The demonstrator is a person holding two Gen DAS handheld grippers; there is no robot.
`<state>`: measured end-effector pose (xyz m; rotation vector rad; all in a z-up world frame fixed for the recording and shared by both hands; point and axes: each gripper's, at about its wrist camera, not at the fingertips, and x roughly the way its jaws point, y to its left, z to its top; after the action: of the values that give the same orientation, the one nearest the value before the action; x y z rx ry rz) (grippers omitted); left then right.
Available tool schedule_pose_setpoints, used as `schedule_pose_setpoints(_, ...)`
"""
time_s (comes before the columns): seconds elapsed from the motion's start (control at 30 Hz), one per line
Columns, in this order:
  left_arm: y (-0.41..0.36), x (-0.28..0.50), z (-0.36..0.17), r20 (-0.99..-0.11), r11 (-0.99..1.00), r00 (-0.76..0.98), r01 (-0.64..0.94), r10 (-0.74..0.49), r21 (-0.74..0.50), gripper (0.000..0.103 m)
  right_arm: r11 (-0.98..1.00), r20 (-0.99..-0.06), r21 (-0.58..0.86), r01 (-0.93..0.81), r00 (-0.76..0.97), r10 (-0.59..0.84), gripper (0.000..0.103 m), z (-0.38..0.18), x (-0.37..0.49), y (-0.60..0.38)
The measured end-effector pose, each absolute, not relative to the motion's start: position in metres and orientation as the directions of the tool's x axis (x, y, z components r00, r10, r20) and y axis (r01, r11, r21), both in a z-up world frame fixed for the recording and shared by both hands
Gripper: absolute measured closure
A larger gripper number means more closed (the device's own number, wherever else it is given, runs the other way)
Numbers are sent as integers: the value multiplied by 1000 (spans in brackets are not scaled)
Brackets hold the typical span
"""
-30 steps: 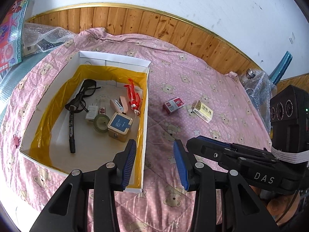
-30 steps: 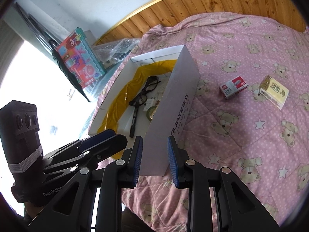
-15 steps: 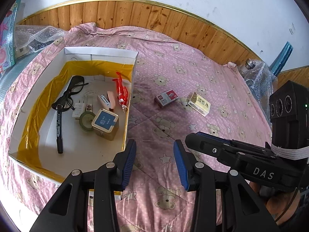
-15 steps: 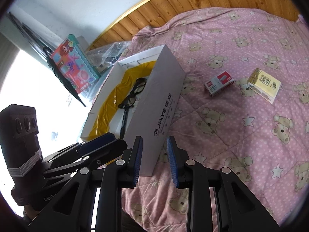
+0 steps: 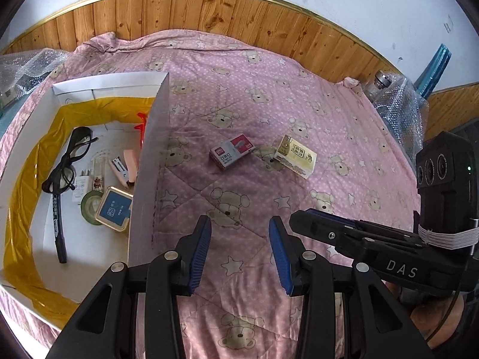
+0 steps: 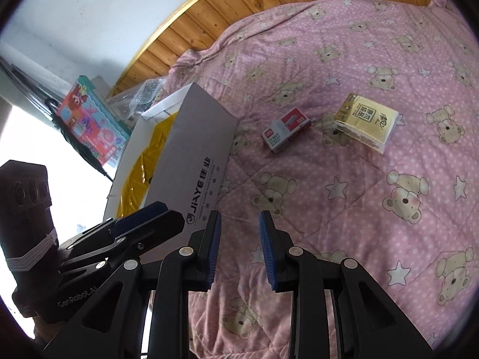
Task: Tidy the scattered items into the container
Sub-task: 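Move both grippers out of the box toward the red staple box and yellow tissue pack, then lower the left gripper onto the red staple box while the right approaches the tissue pack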
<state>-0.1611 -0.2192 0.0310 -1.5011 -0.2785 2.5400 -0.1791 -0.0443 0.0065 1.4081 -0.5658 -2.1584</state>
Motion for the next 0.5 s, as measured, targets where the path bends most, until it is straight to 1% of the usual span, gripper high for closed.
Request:
schedule_pose_setpoints(0.33,-198,-204,5,-868,-966,-423,-88,259,-245,61,-804,-734,583,115,-350,-582,74,-15,-209,-15)
schedule_pose_setpoints(0.5,-189,-229,-10,-879,-966,-401,-102,258,-237,61,-831,-757,548,96,-366,-541,73,-23,-227,-2)
